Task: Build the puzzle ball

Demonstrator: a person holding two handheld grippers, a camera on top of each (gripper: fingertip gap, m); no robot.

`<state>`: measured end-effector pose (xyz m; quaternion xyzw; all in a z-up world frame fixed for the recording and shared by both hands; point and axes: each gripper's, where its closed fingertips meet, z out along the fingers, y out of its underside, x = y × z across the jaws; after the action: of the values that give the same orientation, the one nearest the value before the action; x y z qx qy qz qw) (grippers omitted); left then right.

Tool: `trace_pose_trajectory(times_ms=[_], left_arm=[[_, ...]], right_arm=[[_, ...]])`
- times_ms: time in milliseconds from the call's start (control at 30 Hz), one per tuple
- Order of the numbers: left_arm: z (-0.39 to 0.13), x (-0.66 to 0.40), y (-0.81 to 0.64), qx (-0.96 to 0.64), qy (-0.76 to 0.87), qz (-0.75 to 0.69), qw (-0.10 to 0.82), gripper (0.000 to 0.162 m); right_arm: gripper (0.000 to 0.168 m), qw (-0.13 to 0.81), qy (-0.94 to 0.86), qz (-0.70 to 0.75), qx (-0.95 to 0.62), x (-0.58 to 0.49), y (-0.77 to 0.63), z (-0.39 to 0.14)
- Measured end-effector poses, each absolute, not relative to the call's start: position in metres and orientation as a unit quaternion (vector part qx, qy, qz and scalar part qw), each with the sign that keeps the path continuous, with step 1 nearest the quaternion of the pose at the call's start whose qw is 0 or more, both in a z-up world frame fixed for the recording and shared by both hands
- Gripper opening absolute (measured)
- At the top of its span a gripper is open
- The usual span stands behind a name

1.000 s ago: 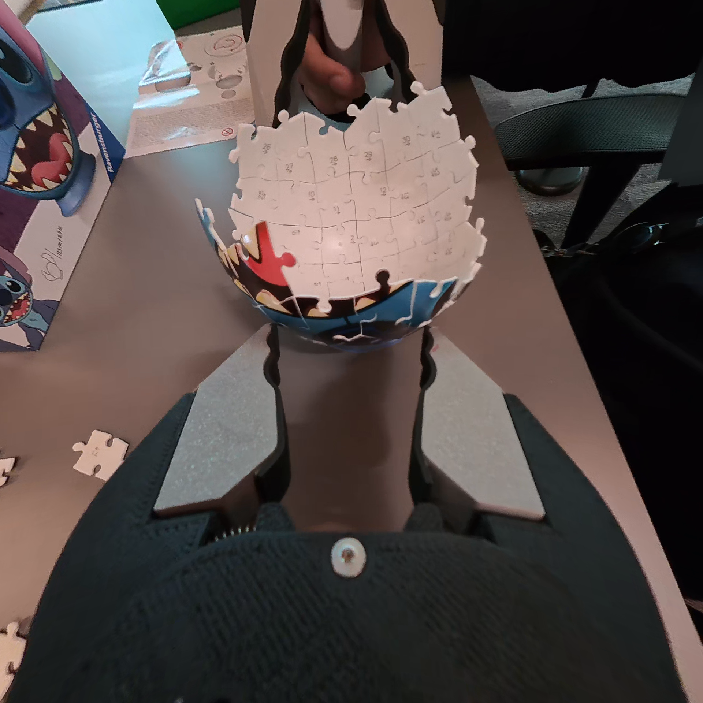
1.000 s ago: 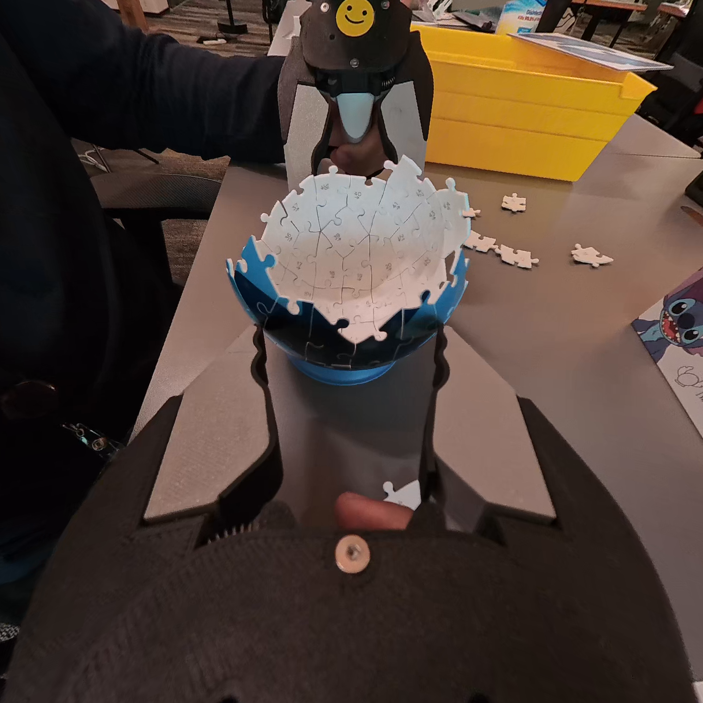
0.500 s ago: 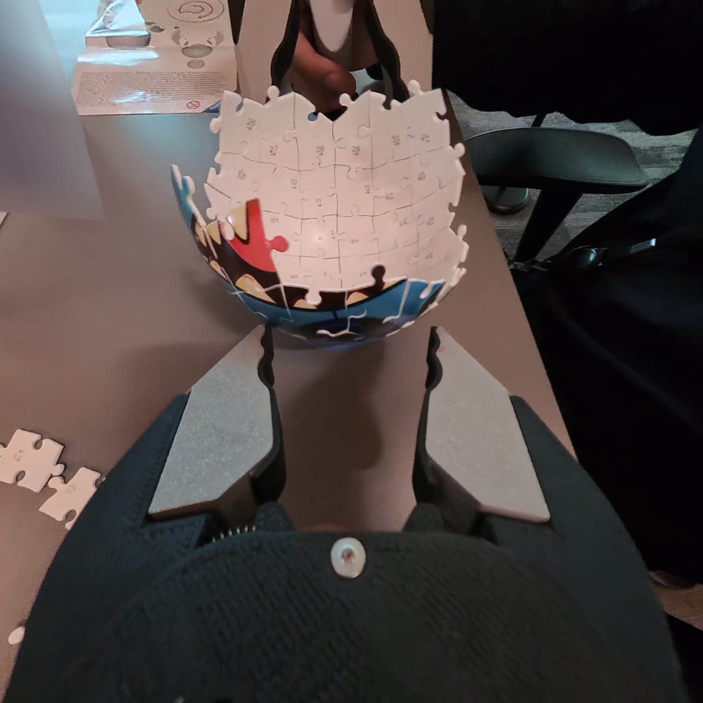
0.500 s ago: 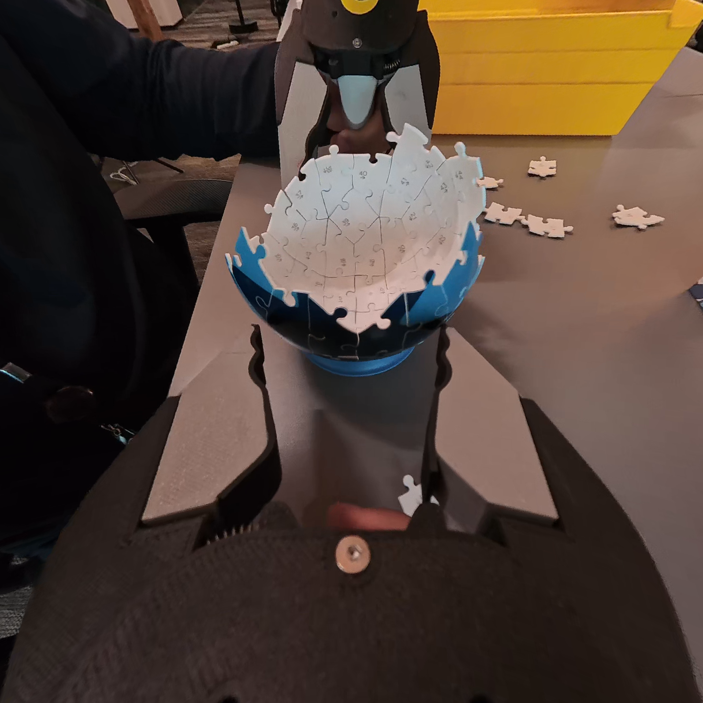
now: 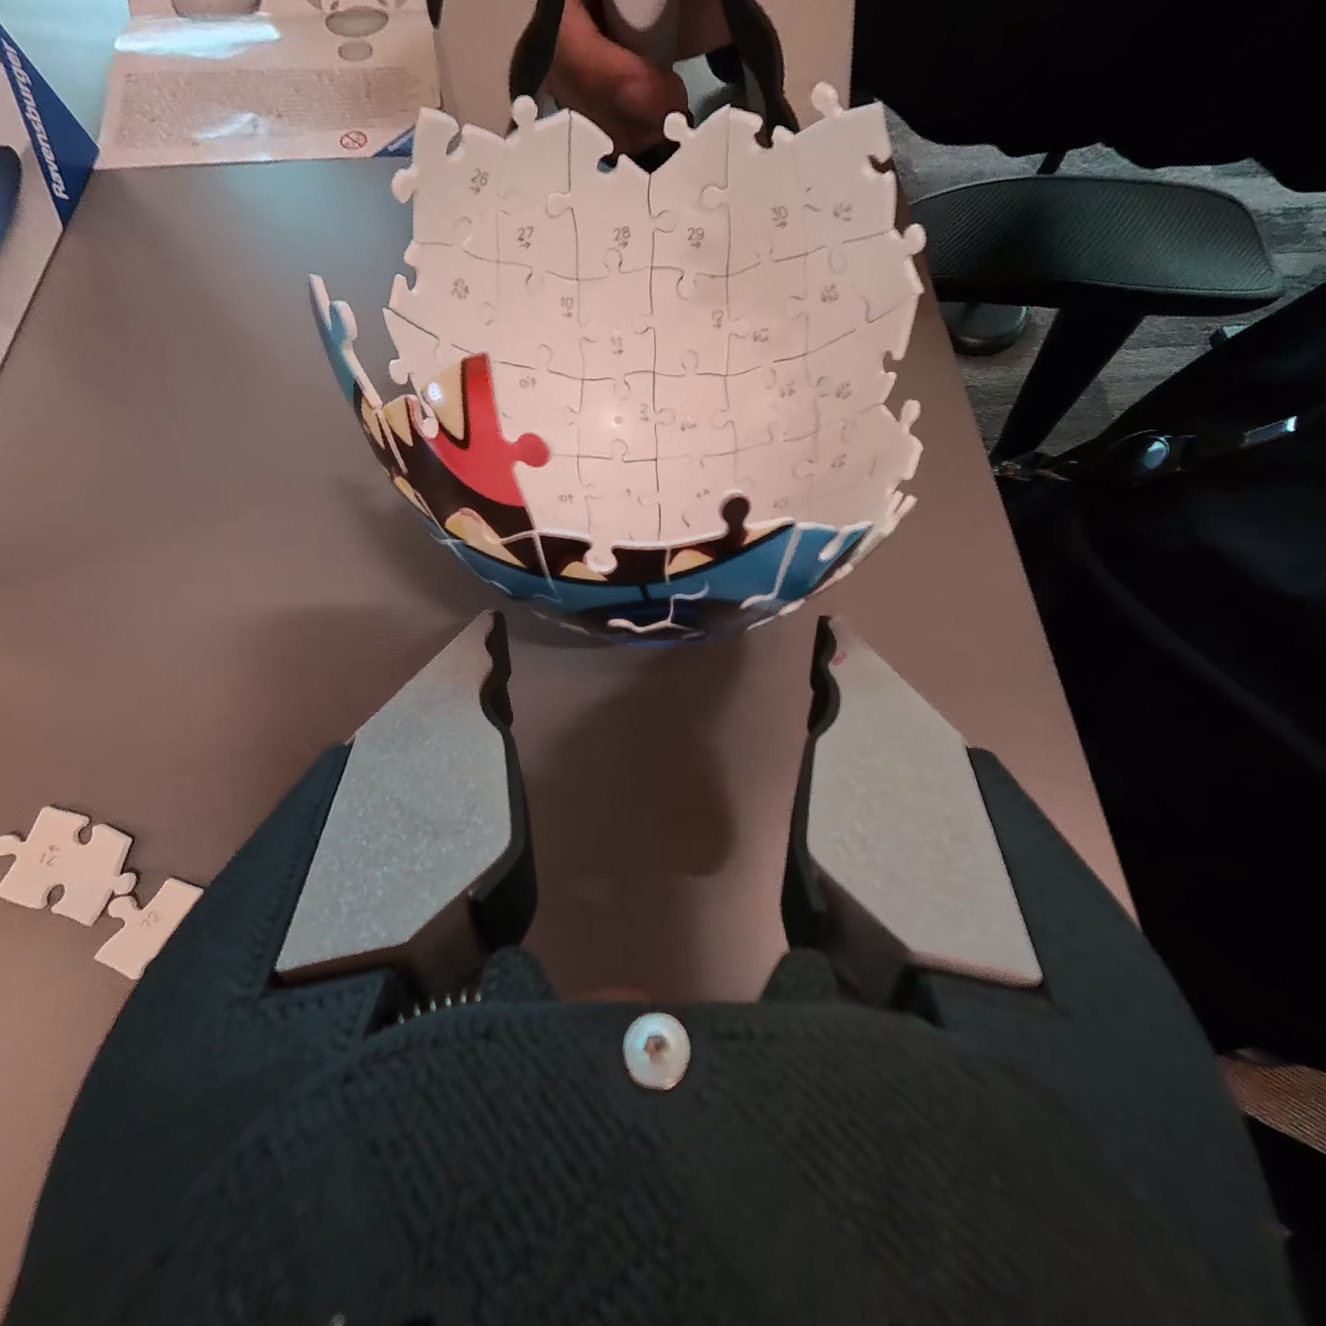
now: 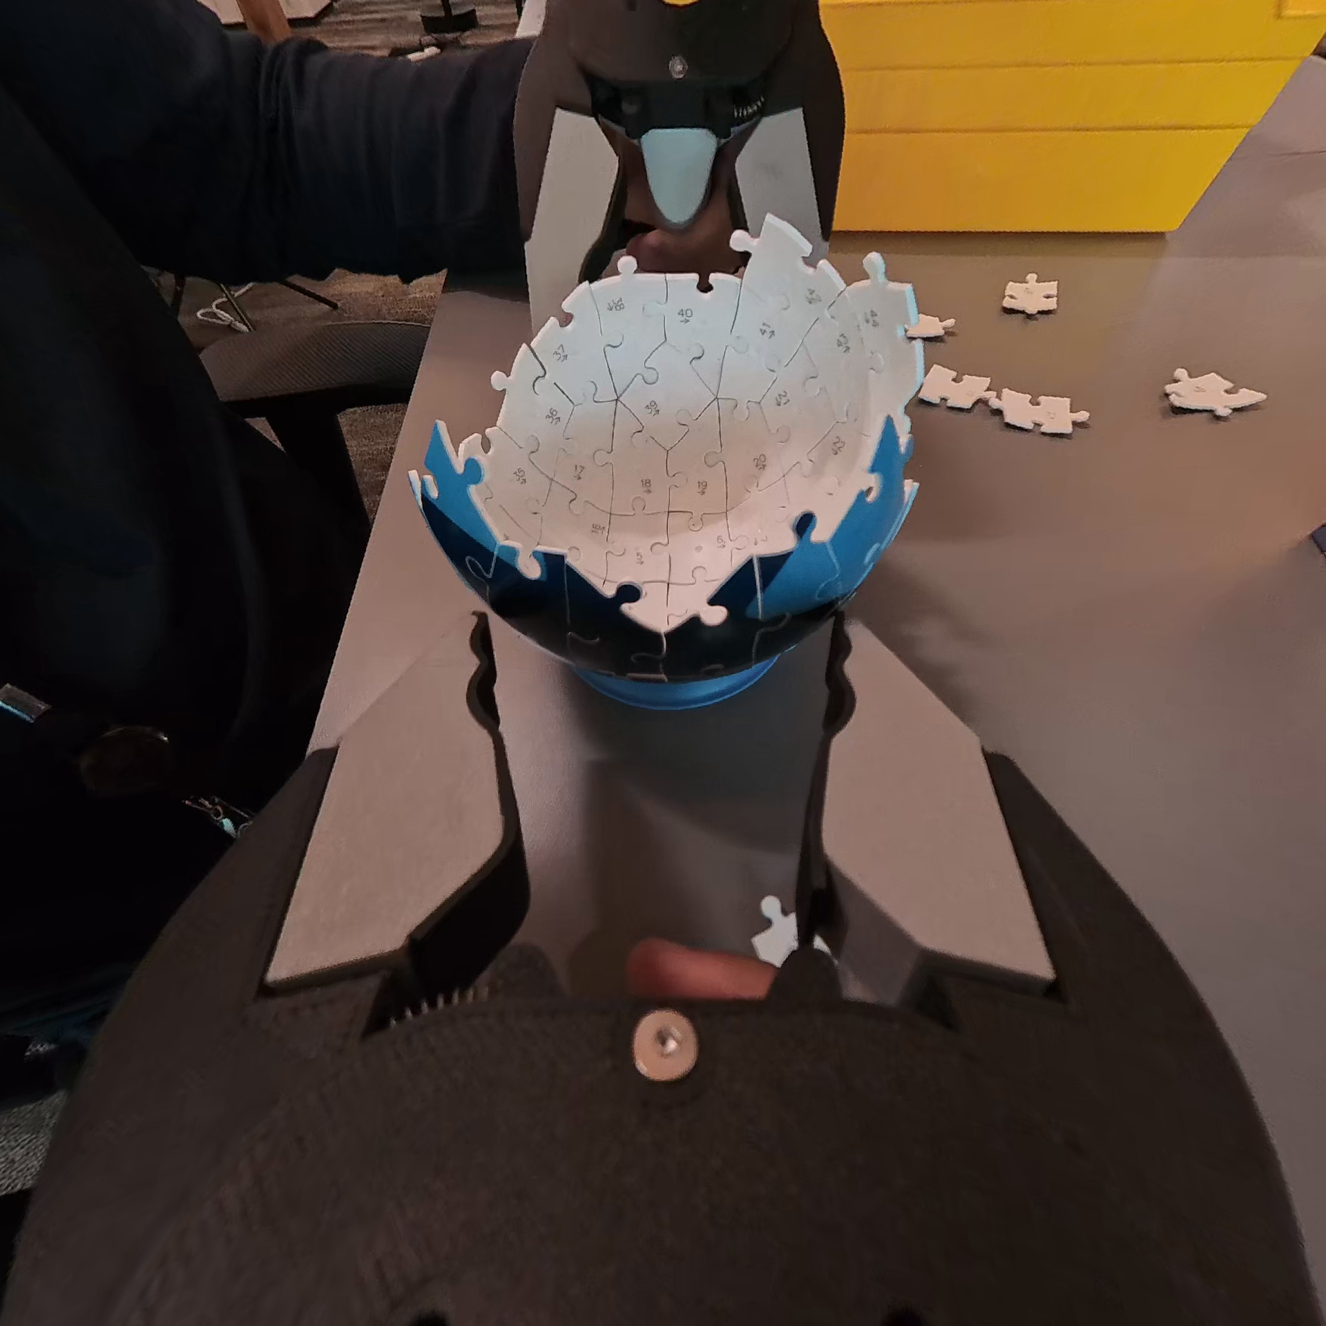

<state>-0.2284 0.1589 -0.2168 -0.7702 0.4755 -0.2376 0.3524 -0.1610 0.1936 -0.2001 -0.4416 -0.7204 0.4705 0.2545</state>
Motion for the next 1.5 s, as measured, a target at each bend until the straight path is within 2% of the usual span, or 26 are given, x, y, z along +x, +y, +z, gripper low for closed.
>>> trace_pose_trajectory(times_ms=[367, 933, 1200, 1500], left_arm=[[-0.216, -0.225, 0.163, -0.767, 0.488, -0.221, 0.353, 0.081], [-0.212, -0.233, 0.171, -0.737, 0.519, -0.145, 0.408, 0.081], [-0.22, -0.235, 0.16, -0.753, 0.514, -0.166, 0.377, 0.083], [-0.204, -0.232, 0.162, -0.769, 0.472, -0.232, 0.364, 0.089]], right_arm=[[0.092, 0.253, -0.725, 0.465, -0.44, -0.163, 0.193, -0.202], [0.094, 0.348, -0.762, 0.382, -0.391, -0.17, 0.2, -0.198], [0.093, 0.304, -0.745, 0.426, -0.413, -0.16, 0.199, -0.198], [0.093, 0.275, -0.73, 0.455, -0.429, -0.165, 0.197, -0.194]])
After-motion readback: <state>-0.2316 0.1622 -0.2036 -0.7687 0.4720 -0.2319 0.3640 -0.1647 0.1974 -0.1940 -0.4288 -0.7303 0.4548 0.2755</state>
